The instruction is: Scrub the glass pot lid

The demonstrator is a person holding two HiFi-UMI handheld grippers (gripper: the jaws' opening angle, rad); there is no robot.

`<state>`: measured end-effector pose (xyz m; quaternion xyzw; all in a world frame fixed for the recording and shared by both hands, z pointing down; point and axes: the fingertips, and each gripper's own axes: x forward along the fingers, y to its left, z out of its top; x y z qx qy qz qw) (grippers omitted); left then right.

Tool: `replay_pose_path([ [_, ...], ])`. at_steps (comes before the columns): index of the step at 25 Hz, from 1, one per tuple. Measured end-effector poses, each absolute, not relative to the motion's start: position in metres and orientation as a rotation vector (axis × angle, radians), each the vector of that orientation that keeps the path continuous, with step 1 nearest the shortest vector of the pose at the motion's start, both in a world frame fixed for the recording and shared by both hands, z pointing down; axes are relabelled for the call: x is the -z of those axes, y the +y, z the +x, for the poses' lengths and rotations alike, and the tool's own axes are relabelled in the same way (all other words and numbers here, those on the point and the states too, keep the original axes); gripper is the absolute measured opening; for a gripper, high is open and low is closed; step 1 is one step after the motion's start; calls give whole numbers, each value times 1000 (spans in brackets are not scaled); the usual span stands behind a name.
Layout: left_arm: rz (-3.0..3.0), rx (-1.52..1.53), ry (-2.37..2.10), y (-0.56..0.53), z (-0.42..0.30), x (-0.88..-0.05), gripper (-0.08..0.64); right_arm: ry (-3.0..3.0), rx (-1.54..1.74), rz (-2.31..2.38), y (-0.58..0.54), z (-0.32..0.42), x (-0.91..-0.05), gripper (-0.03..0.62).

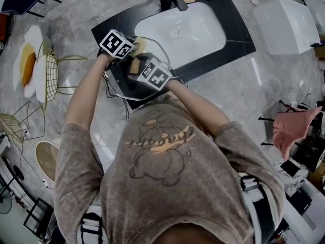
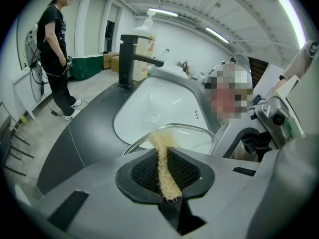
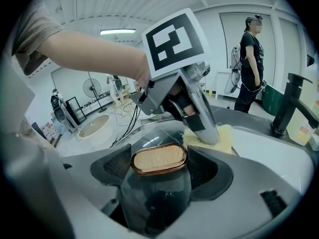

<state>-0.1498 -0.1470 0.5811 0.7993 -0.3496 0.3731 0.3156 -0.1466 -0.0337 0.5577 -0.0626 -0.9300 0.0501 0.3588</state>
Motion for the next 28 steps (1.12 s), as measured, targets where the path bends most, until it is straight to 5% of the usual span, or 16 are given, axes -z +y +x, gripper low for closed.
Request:
replay_pose_path([
  [28, 2115, -1062, -1003, -40, -171, -577, 57, -2340, -182, -224, -34, -146, -566, 357],
])
